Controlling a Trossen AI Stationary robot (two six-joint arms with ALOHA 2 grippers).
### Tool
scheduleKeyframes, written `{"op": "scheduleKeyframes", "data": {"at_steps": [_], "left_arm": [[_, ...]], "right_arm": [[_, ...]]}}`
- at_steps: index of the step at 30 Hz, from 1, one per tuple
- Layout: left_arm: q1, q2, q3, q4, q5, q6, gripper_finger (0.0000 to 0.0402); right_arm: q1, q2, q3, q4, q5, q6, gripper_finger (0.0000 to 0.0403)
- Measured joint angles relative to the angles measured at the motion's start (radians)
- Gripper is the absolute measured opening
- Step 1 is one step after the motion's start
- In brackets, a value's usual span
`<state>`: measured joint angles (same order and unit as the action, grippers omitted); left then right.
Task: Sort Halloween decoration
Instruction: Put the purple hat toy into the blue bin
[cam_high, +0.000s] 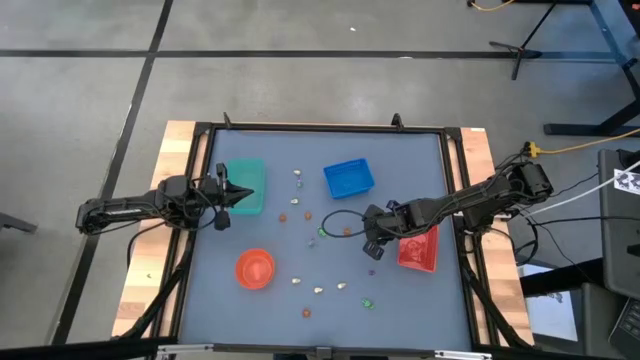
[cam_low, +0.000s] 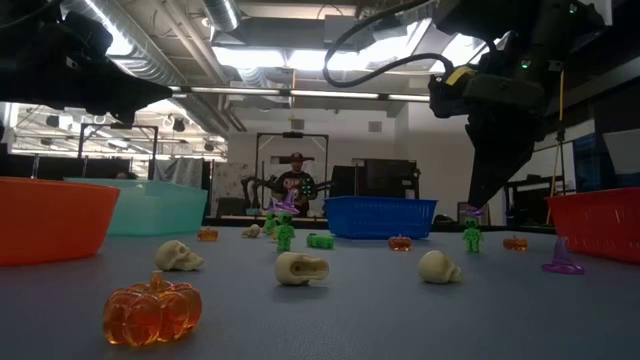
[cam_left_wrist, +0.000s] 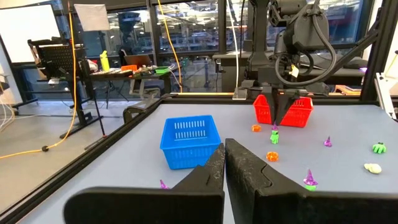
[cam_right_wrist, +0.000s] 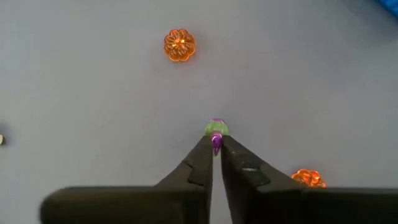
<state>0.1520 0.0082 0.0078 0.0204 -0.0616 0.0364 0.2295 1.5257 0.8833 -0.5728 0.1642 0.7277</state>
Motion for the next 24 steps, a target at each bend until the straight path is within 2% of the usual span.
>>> {"op": "scheduleKeyframes", "data": {"at_steps": [3, 8, 16, 24], "left_arm": [[0.000, 0.000, 0.000, 0.000, 0.000, 0.000, 0.0000], [0.000, 0.000, 0.000, 0.000, 0.000, 0.000, 0.0000], [0.000, 0.000, 0.000, 0.000, 0.000, 0.000, 0.0000], [0.000, 0.000, 0.000, 0.000, 0.000, 0.000, 0.0000]], "right_arm": [[0.000, 0.000, 0.000, 0.000, 0.000, -0.001, 0.0005], [0.000, 0.000, 0.000, 0.000, 0.000, -0.001, 0.0013], [0.000, 0.000, 0.000, 0.000, -0.001, -0.001, 0.0004], [-0.002, -0.001, 0.018, -0.016, -0.050, -0.002, 0.0003]]}}
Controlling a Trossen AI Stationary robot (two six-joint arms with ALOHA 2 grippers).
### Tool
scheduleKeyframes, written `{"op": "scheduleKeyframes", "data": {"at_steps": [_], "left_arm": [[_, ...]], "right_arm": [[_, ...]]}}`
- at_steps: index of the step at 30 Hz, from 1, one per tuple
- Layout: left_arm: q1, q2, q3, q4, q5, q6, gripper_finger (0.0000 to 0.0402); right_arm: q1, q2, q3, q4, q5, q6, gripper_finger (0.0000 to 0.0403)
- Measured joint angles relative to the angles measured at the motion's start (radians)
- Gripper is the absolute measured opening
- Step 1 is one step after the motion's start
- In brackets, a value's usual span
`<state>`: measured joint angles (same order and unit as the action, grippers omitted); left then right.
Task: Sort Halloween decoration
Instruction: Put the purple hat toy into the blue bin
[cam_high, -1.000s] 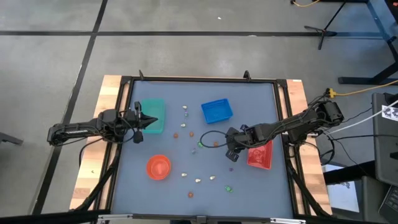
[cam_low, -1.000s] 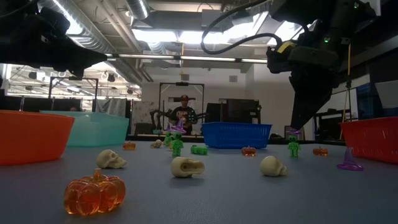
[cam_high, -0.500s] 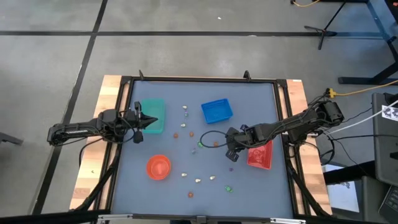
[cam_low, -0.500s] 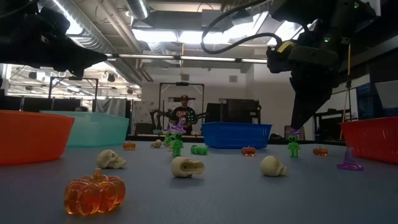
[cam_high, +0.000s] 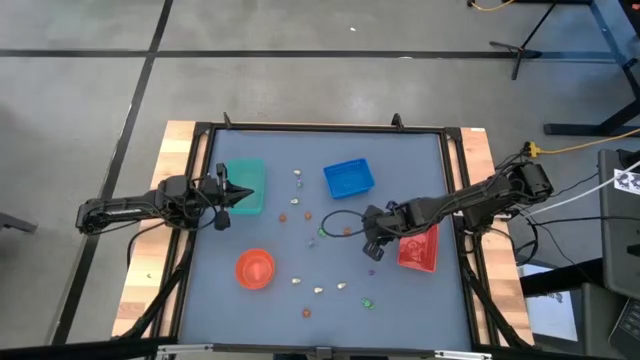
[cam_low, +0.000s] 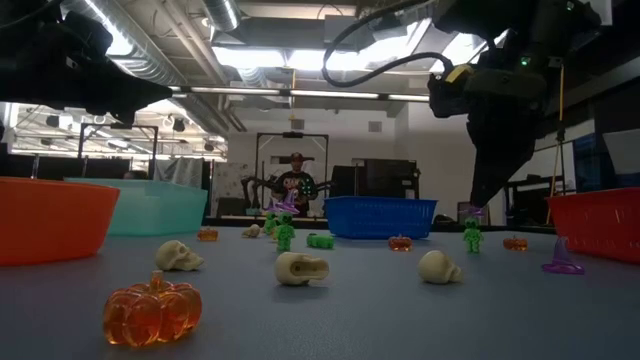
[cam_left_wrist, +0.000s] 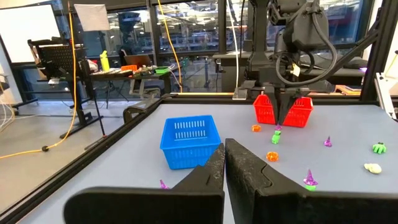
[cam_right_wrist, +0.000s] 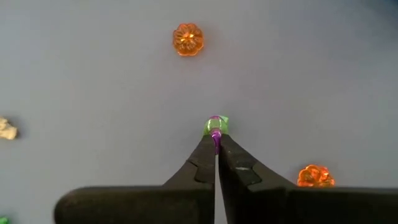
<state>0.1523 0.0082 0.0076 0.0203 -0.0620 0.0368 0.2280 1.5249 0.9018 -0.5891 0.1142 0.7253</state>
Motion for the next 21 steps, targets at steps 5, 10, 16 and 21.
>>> {"op": "scheduleKeyframes", "data": {"at_steps": [5, 10, 16, 21], "left_arm": [[0.000, 0.000, 0.000, 0.000, 0.000, 0.000, 0.0000], [0.000, 0.000, 0.000, 0.000, 0.000, 0.000, 0.0000], [0.000, 0.000, 0.000, 0.000, 0.000, 0.000, 0.0000], [0.000, 0.000, 0.000, 0.000, 0.000, 0.000, 0.0000]], "right_arm": [[0.000, 0.000, 0.091, -0.060, 0.014, -0.072, 0.0002], [-0.008, 0.000, 0.197, -0.146, 0.128, -0.163, 0.0002], [-0.097, 0.000, 0.235, -0.164, 0.190, -0.290, 0.0002], [-0.221, 0.000, 0.235, -0.162, 0.189, -0.394, 0.0002]]}}
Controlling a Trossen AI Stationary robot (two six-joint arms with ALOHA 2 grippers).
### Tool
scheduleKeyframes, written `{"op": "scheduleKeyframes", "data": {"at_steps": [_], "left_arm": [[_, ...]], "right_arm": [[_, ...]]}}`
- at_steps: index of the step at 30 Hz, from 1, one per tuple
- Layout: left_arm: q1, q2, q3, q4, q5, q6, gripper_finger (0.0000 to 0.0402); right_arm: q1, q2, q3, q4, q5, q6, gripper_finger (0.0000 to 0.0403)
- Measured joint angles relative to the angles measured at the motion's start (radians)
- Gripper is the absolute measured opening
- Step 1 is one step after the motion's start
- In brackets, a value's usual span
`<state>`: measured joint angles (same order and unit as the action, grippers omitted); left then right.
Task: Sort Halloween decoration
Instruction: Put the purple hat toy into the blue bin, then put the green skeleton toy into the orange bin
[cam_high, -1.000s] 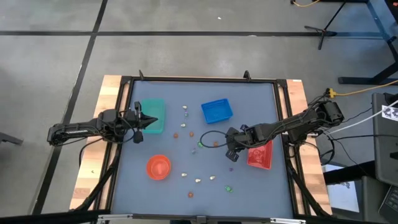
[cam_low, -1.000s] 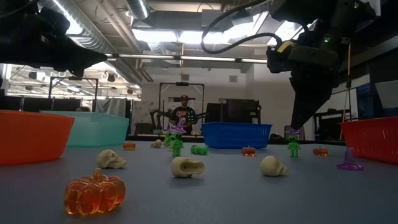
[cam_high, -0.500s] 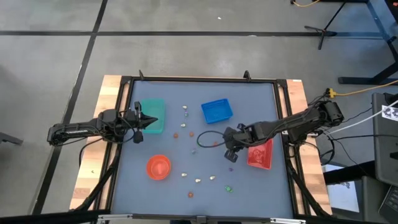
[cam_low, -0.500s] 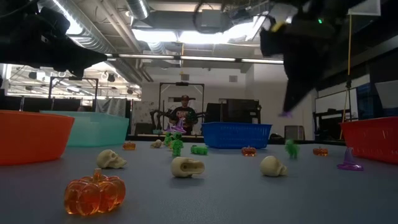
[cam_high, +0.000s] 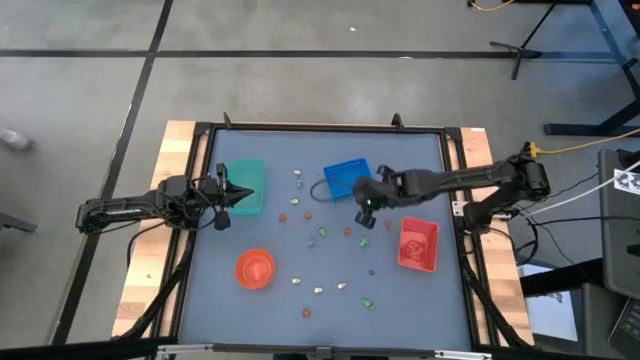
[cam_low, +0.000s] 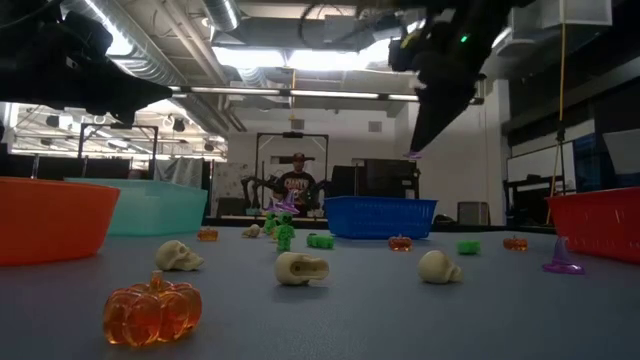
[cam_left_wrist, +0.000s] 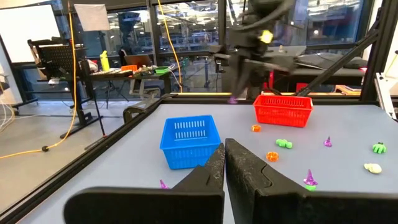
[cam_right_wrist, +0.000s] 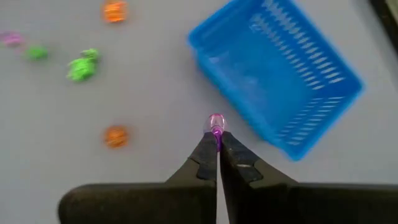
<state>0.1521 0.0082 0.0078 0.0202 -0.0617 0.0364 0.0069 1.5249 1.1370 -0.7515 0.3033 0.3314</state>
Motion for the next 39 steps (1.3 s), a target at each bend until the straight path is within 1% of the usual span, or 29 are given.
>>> {"op": "scheduleKeyframes", "data": {"at_steps": [3, 10, 16, 20, 22, 25, 33, 36, 39], "left_arm": [[0.000, 0.000, 0.000, 0.000, 0.000, 0.000, 0.0000], [0.000, 0.000, 0.000, 0.000, 0.000, 0.000, 0.0000], [0.000, 0.000, 0.000, 0.000, 0.000, 0.000, 0.0000], [0.000, 0.000, 0.000, 0.000, 0.000, 0.000, 0.0000], [0.000, 0.000, 0.000, 0.000, 0.000, 0.000, 0.0000], [0.000, 0.000, 0.000, 0.000, 0.000, 0.000, 0.0000], [0.000, 0.000, 0.000, 0.000, 0.000, 0.000, 0.0000], [0.000, 0.000, 0.000, 0.000, 0.000, 0.000, 0.0000], [0.000, 0.000, 0.000, 0.000, 0.000, -0.001, 0.0000]], "right_arm": [[-0.074, 0.000, 0.000, 0.011, -0.012, -0.059, 0.0002], [-0.198, 0.011, 0.000, 0.081, -0.123, -0.195, 0.0002], [-0.249, 0.070, -0.001, 0.129, -0.140, -0.235, 0.0003], [-0.266, 0.107, -0.001, 0.130, -0.139, -0.235, 0.0003], [-0.272, 0.116, -0.002, 0.130, -0.140, -0.236, 0.0010], [-0.270, 0.123, -0.002, 0.133, -0.147, -0.236, 0.0038], [-0.270, 0.123, -0.002, 0.133, -0.134, -0.237, 0.0152], [-0.270, 0.123, -0.002, 0.133, -0.131, -0.237, 0.0183], [-0.270, 0.123, -0.002, 0.133, -0.131, -0.237, 0.0203]]}}
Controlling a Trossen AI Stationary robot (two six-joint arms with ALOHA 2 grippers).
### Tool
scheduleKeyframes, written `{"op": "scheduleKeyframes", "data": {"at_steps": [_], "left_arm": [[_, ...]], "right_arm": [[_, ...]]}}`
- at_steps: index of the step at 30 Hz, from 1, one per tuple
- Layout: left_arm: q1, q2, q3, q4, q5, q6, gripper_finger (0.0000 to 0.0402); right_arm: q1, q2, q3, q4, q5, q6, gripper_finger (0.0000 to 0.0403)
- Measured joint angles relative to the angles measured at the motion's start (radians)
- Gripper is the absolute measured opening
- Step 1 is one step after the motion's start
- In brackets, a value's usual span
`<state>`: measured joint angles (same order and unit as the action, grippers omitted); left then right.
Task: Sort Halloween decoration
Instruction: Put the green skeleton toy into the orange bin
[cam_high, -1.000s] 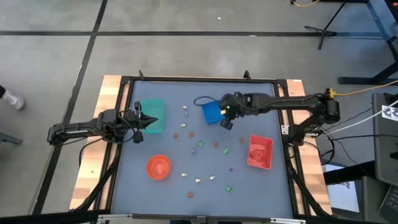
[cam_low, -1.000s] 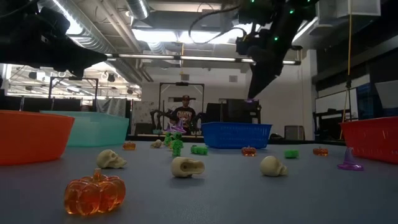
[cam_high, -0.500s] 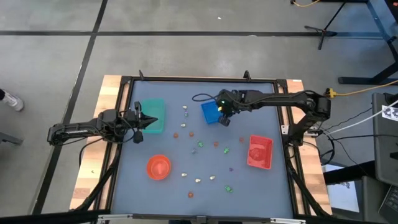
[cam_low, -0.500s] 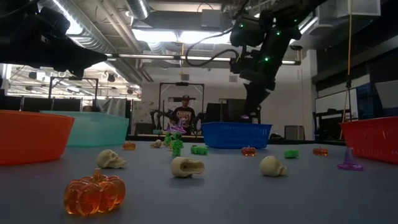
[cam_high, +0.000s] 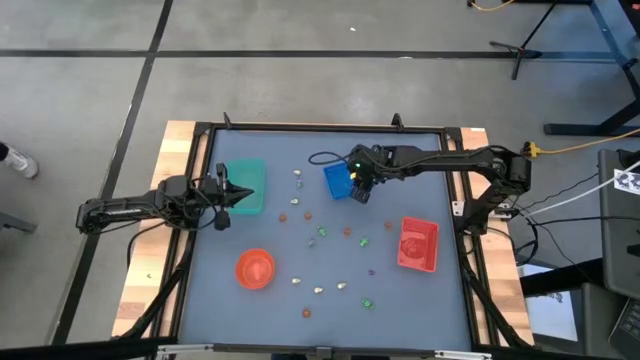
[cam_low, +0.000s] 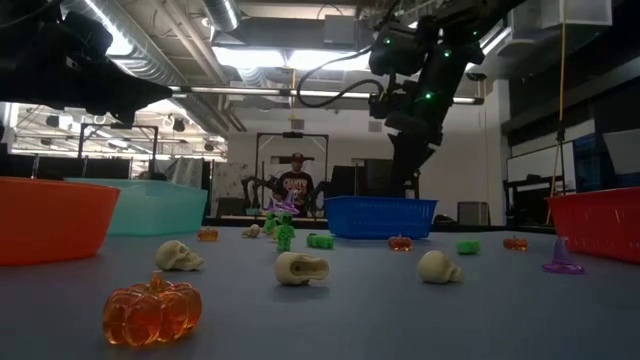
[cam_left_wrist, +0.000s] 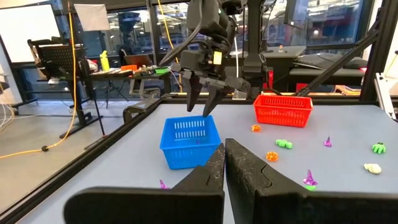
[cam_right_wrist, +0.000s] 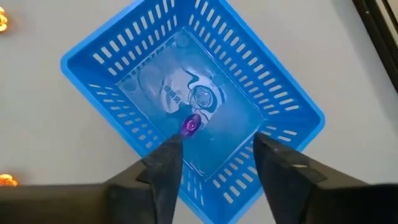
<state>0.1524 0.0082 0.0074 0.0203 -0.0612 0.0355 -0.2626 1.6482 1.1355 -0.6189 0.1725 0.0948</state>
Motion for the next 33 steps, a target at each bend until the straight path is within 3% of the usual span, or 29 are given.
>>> {"op": "scheduleKeyframes", "data": {"at_steps": [6, 12, 17, 21, 26, 29, 33], "left_arm": [[0.000, 0.000, 0.000, 0.000, 0.000, -0.008, 0.0010], [0.000, 0.000, 0.000, 0.000, 0.000, -0.008, 0.0055], [0.000, 0.000, 0.000, 0.000, 0.000, -0.009, 0.0079], [0.000, 0.000, 0.000, 0.000, 0.000, -0.009, 0.0081], [0.000, 0.000, 0.000, 0.000, 0.000, -0.009, 0.0081], [0.000, 0.000, 0.000, 0.000, 0.000, -0.010, 0.0082], [0.000, 0.000, 0.000, 0.000, 0.000, -0.010, 0.0082]], "right_arm": [[0.000, 0.000, 0.008, -0.015, -0.044, 0.005, 0.0218], [0.028, -0.001, 0.103, -0.106, -0.270, 0.011, 0.0211], [0.136, -0.002, 0.162, -0.107, -0.460, 0.004, 0.0203], [0.255, -0.002, 0.163, -0.128, -0.436, -0.024, 0.0195], [0.387, -0.002, 0.148, -0.166, -0.267, -0.077, 0.0186], [0.434, -0.002, 0.127, -0.176, -0.166, -0.078, 0.0183], [0.460, 0.000, 0.068, -0.165, -0.139, -0.074, 0.0181]]}}
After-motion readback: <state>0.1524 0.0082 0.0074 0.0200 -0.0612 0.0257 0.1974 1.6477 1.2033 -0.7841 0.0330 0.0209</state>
